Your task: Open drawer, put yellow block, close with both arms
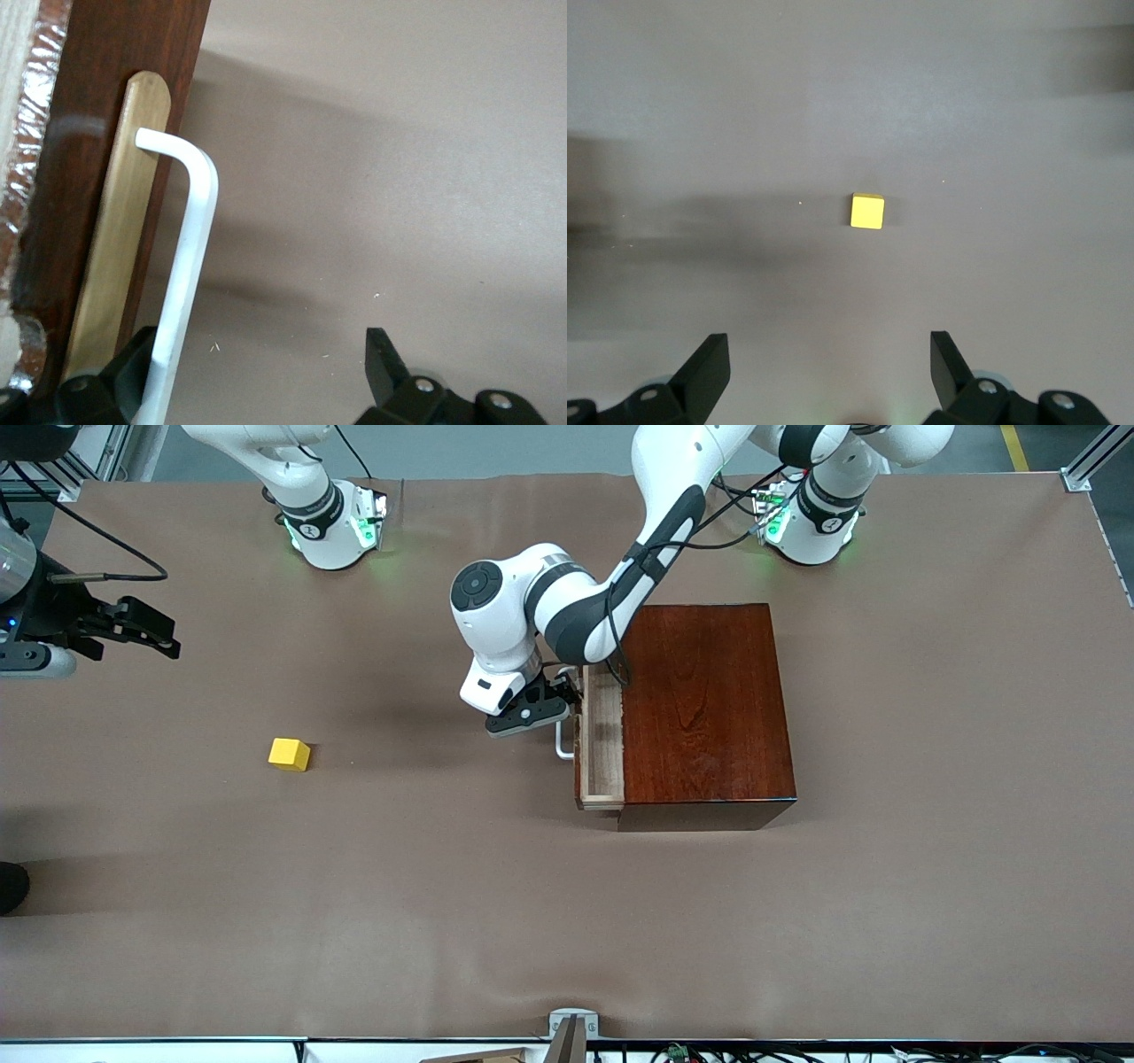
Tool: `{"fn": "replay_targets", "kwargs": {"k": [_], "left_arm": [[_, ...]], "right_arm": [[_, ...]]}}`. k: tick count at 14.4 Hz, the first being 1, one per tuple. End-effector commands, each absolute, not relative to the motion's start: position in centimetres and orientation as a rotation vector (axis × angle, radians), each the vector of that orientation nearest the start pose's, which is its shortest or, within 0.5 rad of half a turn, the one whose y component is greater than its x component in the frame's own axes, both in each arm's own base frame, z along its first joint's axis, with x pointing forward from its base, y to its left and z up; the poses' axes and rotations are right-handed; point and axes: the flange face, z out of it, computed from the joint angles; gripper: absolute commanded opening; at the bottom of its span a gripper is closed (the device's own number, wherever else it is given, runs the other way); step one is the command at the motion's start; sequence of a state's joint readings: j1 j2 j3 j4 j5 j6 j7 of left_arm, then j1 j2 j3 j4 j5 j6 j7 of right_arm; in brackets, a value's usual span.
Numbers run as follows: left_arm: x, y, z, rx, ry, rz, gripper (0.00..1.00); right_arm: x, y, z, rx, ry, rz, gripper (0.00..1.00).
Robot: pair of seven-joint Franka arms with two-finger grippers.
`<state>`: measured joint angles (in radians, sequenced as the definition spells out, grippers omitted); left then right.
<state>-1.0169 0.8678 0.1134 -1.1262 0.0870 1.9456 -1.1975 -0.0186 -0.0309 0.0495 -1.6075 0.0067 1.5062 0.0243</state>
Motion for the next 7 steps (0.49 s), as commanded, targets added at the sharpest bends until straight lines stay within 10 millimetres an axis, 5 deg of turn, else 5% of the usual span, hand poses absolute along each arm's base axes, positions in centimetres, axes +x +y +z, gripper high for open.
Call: {"fn": "replay_targets", "kwargs": {"k": [1,7], "left_arm": [[43.0,-64.6,29.2,-3.114,-0.411,-0.153,1.0],[42.1,-66.0,29.5,-3.183,-0.436,-0.173,1.0]], "right_arm": [[53.6,1.7,62.4,-3.157,-0.013,0.111,1.0],[53.6,1.6,62.4,-3.16,-0.011,0.111,1.0]]}}
